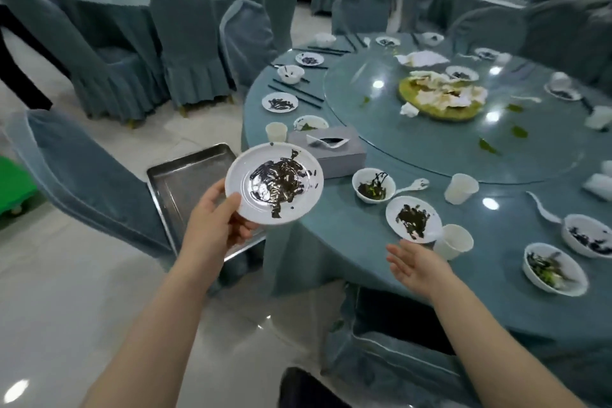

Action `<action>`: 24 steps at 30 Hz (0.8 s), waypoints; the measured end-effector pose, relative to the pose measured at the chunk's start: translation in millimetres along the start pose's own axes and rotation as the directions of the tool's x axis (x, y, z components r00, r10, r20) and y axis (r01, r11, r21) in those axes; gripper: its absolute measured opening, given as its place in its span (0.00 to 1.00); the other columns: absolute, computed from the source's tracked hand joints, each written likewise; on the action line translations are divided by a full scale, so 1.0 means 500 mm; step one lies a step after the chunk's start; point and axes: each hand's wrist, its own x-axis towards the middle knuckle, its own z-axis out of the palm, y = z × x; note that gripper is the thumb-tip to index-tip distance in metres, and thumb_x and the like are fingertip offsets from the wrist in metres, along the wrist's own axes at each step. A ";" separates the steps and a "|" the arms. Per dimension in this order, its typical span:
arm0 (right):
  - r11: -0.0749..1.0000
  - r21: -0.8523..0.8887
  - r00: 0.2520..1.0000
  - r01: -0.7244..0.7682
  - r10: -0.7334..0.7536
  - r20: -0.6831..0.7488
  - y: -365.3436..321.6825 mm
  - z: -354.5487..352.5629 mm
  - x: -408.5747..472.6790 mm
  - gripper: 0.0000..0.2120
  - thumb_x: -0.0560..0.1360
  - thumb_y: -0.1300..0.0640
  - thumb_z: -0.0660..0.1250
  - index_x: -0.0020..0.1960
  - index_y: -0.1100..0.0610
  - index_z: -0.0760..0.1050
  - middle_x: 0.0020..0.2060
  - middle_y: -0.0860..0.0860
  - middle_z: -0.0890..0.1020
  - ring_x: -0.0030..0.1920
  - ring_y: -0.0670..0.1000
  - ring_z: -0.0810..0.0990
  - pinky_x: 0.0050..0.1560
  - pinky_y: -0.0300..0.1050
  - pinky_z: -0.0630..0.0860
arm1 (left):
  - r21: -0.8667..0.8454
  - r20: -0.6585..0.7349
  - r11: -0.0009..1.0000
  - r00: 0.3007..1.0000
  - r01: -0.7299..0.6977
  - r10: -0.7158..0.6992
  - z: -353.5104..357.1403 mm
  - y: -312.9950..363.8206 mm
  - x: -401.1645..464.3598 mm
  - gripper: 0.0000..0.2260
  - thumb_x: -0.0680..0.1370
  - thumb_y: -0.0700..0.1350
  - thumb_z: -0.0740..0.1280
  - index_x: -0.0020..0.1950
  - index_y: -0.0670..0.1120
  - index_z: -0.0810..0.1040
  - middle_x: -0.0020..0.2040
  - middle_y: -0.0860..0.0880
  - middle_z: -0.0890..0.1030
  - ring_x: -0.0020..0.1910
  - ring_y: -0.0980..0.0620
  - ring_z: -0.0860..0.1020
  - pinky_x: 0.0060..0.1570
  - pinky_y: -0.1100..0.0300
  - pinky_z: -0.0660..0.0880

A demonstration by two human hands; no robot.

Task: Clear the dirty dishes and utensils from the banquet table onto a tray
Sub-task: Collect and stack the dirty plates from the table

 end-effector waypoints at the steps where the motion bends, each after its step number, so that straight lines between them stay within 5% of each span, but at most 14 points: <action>1: 0.999 0.029 0.999 -0.023 0.024 -0.031 0.000 -0.006 0.016 0.13 0.80 0.56 0.60 0.63 0.56 0.70 0.59 0.58 0.78 0.49 0.56 0.78 0.40 0.44 0.75 | 0.011 0.031 1.000 1.000 0.003 -0.003 0.002 0.001 0.021 0.14 0.81 0.40 0.58 0.63 0.54 0.74 0.28 0.47 0.78 0.21 0.55 0.72 0.21 0.65 0.70; 5: 0.993 0.108 0.988 -0.055 0.070 -0.140 -0.016 -0.014 0.091 0.20 0.79 0.53 0.61 0.70 0.55 0.65 0.63 0.59 0.75 0.58 0.58 0.76 0.43 0.48 0.76 | 0.047 0.098 0.999 0.995 0.011 -0.015 0.014 0.008 0.104 0.14 0.81 0.41 0.59 0.63 0.54 0.74 0.28 0.47 0.78 0.22 0.55 0.72 0.22 0.65 0.70; 9: 0.981 0.187 0.965 -0.054 0.099 -0.244 -0.035 -0.014 0.171 0.20 0.79 0.52 0.61 0.69 0.55 0.65 0.62 0.60 0.76 0.58 0.58 0.77 0.46 0.47 0.76 | 0.083 0.132 0.995 0.989 0.048 -0.059 0.029 0.007 0.170 0.13 0.81 0.41 0.59 0.61 0.57 0.74 0.29 0.46 0.78 0.22 0.54 0.73 0.22 0.64 0.71; 13: 0.966 0.256 0.934 -0.021 0.110 -0.339 -0.041 -0.008 0.244 0.18 0.81 0.56 0.58 0.69 0.56 0.65 0.62 0.60 0.76 0.57 0.59 0.78 0.23 0.43 0.79 | 0.104 0.135 0.992 0.987 0.068 -0.082 0.037 0.000 0.223 0.14 0.82 0.41 0.58 0.65 0.54 0.72 0.26 0.46 0.78 0.20 0.55 0.72 0.20 0.66 0.69; 16: 0.963 0.270 0.916 -0.007 0.114 -0.383 -0.038 -0.007 0.273 0.18 0.81 0.60 0.56 0.70 0.60 0.64 0.62 0.62 0.77 0.58 0.60 0.79 0.22 0.44 0.78 | 0.120 0.149 0.989 0.984 0.081 -0.099 0.036 -0.011 0.255 0.14 0.82 0.42 0.58 0.66 0.51 0.71 0.25 0.45 0.78 0.20 0.54 0.73 0.20 0.67 0.67; 21: 0.957 0.287 0.910 0.051 0.074 -0.407 -0.032 0.010 0.249 0.16 0.79 0.62 0.57 0.66 0.63 0.65 0.52 0.64 0.80 0.36 0.59 0.80 0.19 0.42 0.76 | 0.137 0.183 0.985 0.974 0.108 -0.132 0.029 -0.027 0.300 0.13 0.82 0.42 0.58 0.65 0.52 0.72 0.26 0.45 0.78 0.20 0.54 0.73 0.19 0.66 0.68; 24: 0.969 0.237 0.909 0.062 0.044 -0.414 -0.016 0.030 0.199 0.09 0.78 0.65 0.56 0.58 0.64 0.67 0.31 0.61 0.83 0.25 0.57 0.81 0.19 0.39 0.75 | 0.148 0.202 0.981 0.967 0.127 -0.155 0.017 -0.034 0.317 0.13 0.82 0.41 0.58 0.64 0.52 0.73 0.26 0.45 0.78 0.20 0.54 0.73 0.20 0.67 0.67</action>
